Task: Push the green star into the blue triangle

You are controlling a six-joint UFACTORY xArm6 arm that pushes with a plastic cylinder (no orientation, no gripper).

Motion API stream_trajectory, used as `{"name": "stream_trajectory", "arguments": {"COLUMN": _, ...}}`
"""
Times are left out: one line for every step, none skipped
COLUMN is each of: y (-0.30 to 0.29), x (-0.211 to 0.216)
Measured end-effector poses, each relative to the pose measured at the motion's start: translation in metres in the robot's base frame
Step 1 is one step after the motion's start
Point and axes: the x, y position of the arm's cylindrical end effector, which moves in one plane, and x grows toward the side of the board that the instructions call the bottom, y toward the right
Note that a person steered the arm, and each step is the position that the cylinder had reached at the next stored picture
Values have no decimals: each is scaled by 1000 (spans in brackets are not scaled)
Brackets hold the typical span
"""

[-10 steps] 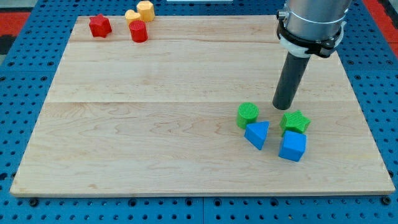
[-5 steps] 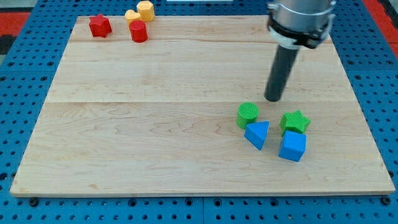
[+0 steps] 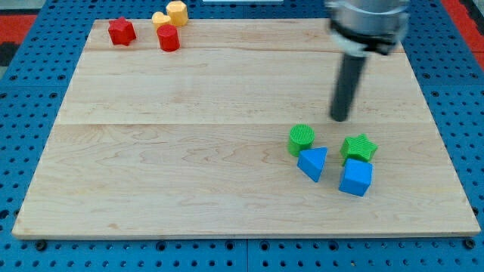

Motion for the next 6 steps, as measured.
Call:
{"name": "stream_trajectory", "arguments": {"y": 48, "x": 38}}
{"name": "stream_trajectory", "arguments": {"y": 28, "x": 63}}
{"name": "stream_trajectory", "arguments": {"y": -14, "x": 63}}
{"name": "stream_trajectory", "arguments": {"y": -9, "x": 71}}
{"name": "stream_trajectory", "arguments": {"y": -4, "x": 81}}
{"name": "stream_trajectory", "arguments": {"y": -33, "x": 75}}
